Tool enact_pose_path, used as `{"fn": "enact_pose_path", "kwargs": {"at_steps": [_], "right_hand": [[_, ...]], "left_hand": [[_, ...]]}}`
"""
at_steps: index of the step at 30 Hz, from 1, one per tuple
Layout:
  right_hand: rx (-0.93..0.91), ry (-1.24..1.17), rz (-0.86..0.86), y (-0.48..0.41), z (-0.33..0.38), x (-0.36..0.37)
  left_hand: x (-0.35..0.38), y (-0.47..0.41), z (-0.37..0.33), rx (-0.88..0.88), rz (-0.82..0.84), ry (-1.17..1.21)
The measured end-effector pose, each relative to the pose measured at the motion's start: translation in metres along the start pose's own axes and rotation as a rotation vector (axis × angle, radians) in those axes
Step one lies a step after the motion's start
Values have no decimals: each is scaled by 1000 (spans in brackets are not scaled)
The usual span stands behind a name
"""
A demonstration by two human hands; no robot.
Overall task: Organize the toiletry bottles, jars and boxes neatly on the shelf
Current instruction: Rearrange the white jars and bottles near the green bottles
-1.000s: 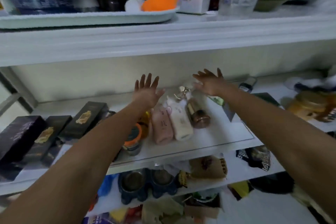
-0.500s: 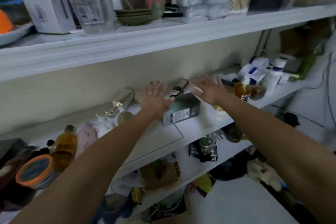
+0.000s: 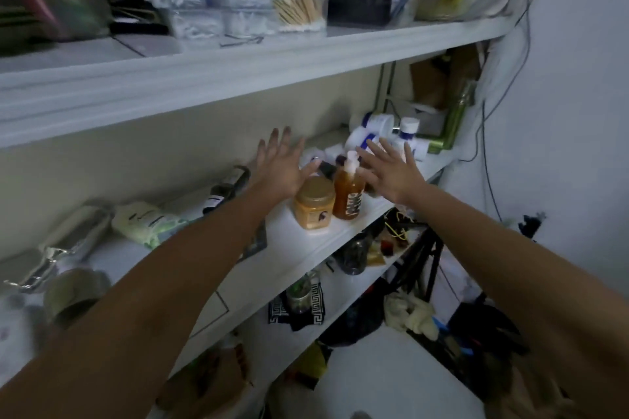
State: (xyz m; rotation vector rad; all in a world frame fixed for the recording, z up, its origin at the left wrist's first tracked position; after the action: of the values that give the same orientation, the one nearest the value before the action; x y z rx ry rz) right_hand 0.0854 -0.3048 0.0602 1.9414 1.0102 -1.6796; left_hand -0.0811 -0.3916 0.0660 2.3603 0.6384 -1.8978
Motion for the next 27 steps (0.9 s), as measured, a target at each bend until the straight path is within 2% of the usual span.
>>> {"fn": "enact_pose_path", "kwargs": {"at_steps": [6,10,14,19,22,27], "right_hand": [[73,-28,-16,-64,-105,-13],[139,-48,-67,-86,-185,-15],[296,-147,11,-74,-270,31],[356,-203,47,-94,-335,73],[318,-274,15,-127,-345,93],[143,-310,57,-193,-363,148]], "left_hand": [[-10,-114,-16,-136,-60,126],[15,-181,-53,-148,-45,195],[52,-228,-108,-98,28,229],[68,-268,-133,-66,29,135],[80,-299,-129,-132,21,138],[120,-338,-128,-213,43,81]]}}
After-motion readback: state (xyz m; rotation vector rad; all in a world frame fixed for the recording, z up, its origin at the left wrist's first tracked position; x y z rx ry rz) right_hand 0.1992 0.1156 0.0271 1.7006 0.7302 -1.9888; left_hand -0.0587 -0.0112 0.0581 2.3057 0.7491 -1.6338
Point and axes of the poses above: each hand's wrist, its own y-axis away from the middle knuckle, its own x-axis out of the palm, z = x × y, the point moved 10 cm from there along -y, towards the middle knuckle, and after that the axes turned 10 degrees about y, right-handed, at the moved point
